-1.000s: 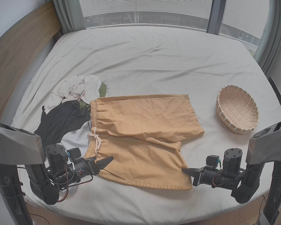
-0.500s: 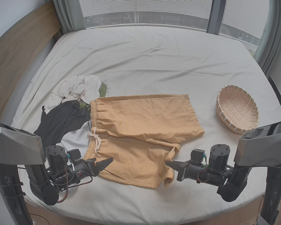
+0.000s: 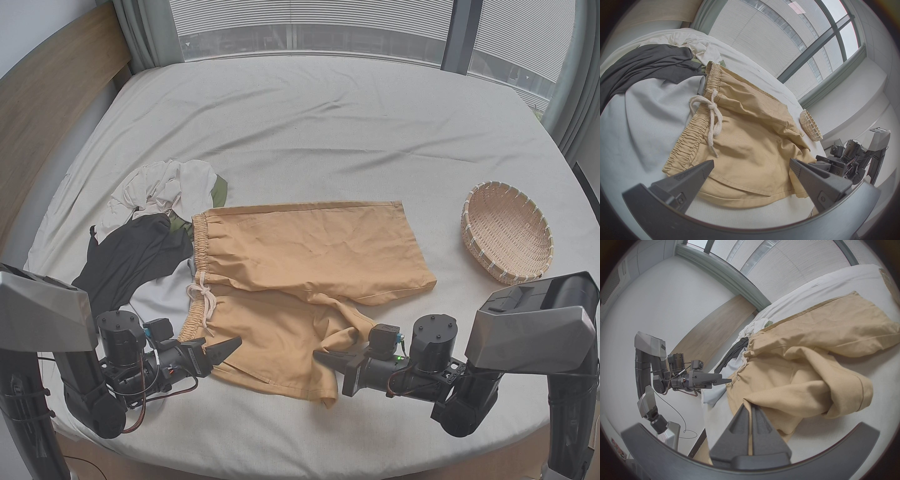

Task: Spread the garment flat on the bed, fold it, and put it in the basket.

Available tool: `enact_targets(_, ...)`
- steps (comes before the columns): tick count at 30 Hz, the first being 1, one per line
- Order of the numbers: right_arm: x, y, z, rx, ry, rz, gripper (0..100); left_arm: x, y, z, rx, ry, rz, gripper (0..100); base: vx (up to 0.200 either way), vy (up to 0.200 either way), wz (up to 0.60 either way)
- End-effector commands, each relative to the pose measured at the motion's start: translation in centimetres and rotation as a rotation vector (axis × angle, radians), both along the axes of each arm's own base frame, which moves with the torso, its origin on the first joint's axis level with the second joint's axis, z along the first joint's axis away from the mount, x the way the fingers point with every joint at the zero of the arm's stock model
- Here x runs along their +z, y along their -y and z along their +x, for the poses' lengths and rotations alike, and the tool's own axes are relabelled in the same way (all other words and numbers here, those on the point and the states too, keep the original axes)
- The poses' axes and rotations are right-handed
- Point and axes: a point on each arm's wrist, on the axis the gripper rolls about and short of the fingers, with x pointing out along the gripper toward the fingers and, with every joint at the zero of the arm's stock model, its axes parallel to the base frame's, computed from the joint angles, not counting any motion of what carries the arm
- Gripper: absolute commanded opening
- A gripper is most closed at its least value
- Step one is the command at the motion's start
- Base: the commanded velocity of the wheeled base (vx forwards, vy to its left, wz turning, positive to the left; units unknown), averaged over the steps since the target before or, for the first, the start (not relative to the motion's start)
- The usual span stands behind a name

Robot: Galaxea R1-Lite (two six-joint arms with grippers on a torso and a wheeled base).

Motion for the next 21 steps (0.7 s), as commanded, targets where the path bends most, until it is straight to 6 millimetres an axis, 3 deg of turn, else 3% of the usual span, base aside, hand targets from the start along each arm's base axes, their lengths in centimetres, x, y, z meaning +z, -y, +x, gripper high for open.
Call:
enact_targets(1, -0.1, -0.3, -0.1, 0.010, -0.002, 0.002, 0, 0.0, 0.0, 0.0, -0.002, -0.001, 0.000, 100, 0.000, 0.000, 0.00)
enact_targets(2, 0.0, -0.4, 0.1, 0.006, 0.003, 0.010, 0, 0.0, 0.0, 0.0, -0.001, -0.002, 0.001, 100, 0.000, 0.000, 0.00)
enact_targets(3, 0.1, -0.4, 0.3, 0.001, 0.003, 0.019, 100, 0.0, 0.0, 0.0, 0.001, -0.002, 0.001, 100, 0.000, 0.000, 0.00)
enact_targets(6, 0.5, 0.5, 0.8, -0.035, 0.003, 0.029, 100, 0.0, 0.0, 0.0, 0.001, -0.001, 0.000, 100, 0.000, 0.000, 0.00)
enact_targets(12, 2.3, 4.5, 1.5, -0.185, 0.017, 0.023, 100, 0.0, 0.0, 0.0, 0.001, -0.003, -0.001, 100, 0.000, 0.000, 0.00)
enact_targets(21, 1.5, 7.3, 1.8, -0.323, -0.014, -0.025, 100, -0.1, -0.1, -0.1, 0.003, -0.006, 0.000, 100, 0.000, 0.000, 0.00)
